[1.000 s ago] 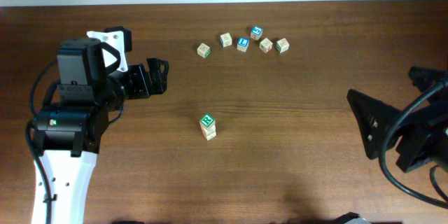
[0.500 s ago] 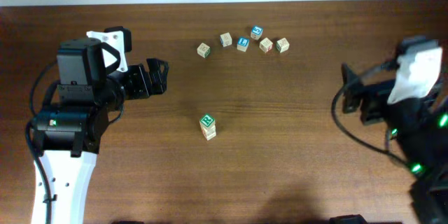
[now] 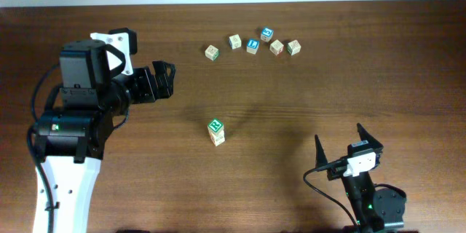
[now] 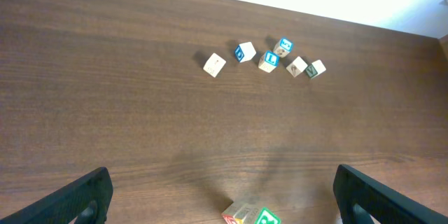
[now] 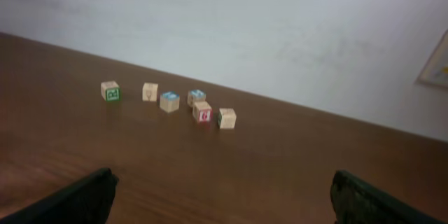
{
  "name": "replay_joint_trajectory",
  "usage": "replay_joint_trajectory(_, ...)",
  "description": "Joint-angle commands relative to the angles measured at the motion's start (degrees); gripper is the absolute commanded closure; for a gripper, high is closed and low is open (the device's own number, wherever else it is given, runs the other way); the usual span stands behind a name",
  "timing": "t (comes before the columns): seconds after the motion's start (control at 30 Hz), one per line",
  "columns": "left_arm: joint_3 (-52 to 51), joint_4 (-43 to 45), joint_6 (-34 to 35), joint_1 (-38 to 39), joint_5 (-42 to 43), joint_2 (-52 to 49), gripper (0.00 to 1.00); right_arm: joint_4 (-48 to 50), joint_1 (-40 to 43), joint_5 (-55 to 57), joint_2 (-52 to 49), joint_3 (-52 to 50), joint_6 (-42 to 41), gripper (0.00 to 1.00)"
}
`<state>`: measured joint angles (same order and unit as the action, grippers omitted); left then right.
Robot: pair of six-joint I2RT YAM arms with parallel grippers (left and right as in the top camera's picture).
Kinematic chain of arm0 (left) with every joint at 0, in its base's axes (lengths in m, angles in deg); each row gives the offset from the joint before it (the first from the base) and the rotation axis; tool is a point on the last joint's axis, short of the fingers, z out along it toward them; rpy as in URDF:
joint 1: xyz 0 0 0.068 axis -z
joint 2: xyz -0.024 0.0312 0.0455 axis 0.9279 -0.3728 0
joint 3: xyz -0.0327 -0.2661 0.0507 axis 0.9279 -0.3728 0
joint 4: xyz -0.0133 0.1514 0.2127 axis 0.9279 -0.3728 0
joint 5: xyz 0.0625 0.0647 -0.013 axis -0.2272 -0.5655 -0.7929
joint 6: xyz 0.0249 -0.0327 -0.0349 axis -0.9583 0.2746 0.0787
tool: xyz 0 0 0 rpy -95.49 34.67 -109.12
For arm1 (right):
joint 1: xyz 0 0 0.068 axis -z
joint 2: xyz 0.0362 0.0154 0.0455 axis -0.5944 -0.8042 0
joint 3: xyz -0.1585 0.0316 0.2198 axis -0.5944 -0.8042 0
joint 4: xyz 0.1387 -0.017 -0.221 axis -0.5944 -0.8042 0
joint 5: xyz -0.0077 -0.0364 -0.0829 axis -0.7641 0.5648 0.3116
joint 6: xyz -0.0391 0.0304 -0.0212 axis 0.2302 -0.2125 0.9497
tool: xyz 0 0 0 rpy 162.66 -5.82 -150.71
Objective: Rotate 4 blocks
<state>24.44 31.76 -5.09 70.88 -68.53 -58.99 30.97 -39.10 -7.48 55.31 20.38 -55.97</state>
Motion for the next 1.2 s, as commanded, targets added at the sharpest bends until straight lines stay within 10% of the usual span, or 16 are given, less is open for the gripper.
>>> replay_joint_trajectory(0.0, 0.15, 0.31, -1.14, -0.20, -0.37, 0.66, 0.01, -1.31, 0.42, -0.70, 0.87, -1.51, 0.17, 0.02)
replay_joint_trajectory(0.8, -0.87, -1.55, -4.85, -0.22, -8.07, 2.84, 0.01, -1.31, 0.42, -0.68, 0.85, -1.51, 0.20, 0.02)
replay_joint_trajectory(1.17, -46.73, 26.75, -13.35, -5.73, -16.33, 41.27, 0.01, -1.31, 0.42, -0.68, 0.85, -1.51, 0.20, 0.02)
